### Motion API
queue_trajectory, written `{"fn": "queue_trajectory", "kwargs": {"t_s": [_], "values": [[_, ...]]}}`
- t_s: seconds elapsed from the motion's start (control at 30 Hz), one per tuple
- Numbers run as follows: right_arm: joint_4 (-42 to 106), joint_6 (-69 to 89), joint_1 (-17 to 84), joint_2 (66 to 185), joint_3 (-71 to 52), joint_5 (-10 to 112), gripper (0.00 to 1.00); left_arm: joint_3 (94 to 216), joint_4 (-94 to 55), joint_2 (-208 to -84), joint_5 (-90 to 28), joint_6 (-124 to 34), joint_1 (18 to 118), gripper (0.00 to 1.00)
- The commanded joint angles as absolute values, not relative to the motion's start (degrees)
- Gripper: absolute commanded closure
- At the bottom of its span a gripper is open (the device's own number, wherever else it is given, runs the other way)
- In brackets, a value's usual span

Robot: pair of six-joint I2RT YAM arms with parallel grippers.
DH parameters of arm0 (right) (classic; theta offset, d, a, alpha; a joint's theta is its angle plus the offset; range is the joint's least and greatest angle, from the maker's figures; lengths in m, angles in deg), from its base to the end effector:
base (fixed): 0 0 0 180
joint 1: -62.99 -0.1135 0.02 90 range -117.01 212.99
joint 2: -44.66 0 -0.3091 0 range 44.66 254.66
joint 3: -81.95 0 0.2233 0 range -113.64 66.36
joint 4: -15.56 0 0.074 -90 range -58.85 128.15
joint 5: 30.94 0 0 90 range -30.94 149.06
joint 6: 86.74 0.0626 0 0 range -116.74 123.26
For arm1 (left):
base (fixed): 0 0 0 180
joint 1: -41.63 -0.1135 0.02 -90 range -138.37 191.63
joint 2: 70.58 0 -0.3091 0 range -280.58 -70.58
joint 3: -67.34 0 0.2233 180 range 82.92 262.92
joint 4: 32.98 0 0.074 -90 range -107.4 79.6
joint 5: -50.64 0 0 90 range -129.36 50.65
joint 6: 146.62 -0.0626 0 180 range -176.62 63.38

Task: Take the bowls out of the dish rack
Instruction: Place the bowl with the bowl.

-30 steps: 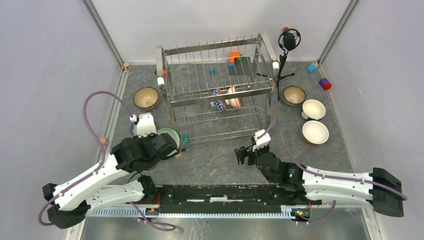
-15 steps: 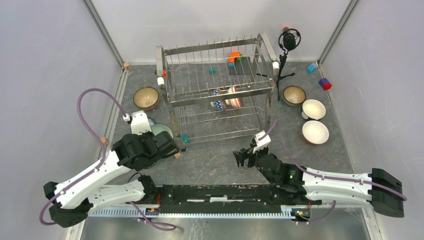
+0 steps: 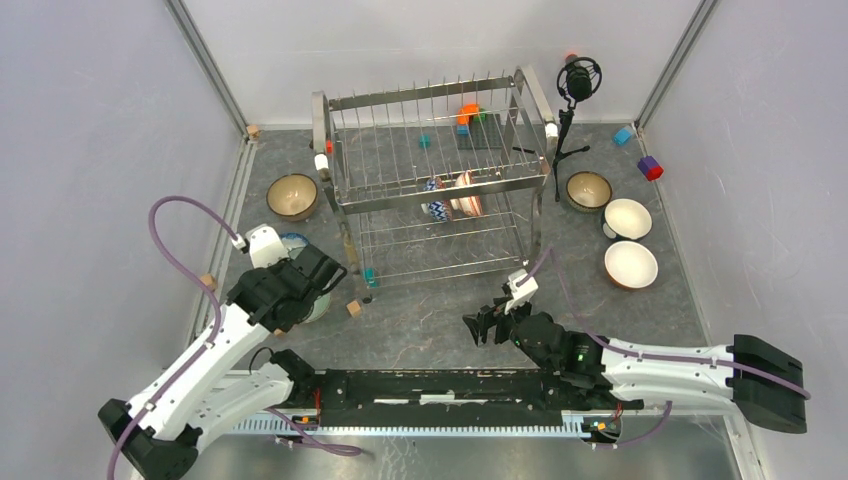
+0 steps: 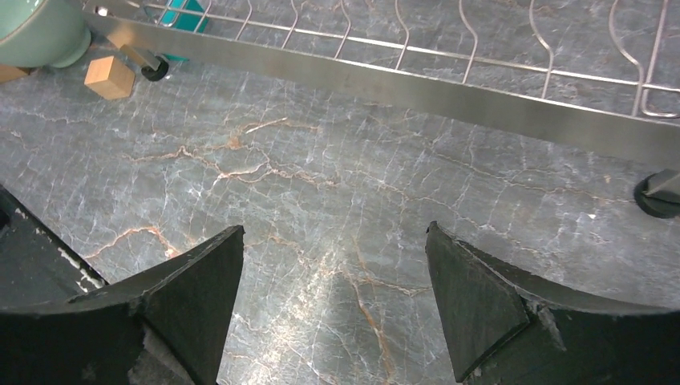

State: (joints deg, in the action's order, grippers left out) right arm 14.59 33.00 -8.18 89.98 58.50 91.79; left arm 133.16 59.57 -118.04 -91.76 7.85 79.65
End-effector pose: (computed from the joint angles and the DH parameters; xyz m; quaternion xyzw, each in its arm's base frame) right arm 0.0734 0.1104 0.2049 -0.1301 0.7957 0.2719 0.5254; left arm 0.0727 0.0061 0.3036 -0.2624 0.8513 0.1775 0.4183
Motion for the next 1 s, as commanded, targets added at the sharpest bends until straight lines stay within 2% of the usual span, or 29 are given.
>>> {"fn": "queue_trajectory", "kwargs": {"t_s": [0.0,0.3,0.6,0.97], "values": [[7.77,33.25,-8.10,92.61,59.24,88.85,0.11,131.22,45.59,-115.87,-89.74,2.20,75.68,0.98],[3.46,32.62,-8.09,95.58,60.81,87.25,0.11,125.00,42.82,-114.88,-84.84,11.62,74.15,0.98],[2.29,33.63,-8.10,94.68,63.08,86.72,0.11,124.66,48.31,-110.56,-88.80,21.12,74.15,0.98],[1.77,34.42,-8.20,94.64,63.71,85.30,0.11,120.83,54.00,-107.60,-86.33,40.38,74.15,0.98]]}}
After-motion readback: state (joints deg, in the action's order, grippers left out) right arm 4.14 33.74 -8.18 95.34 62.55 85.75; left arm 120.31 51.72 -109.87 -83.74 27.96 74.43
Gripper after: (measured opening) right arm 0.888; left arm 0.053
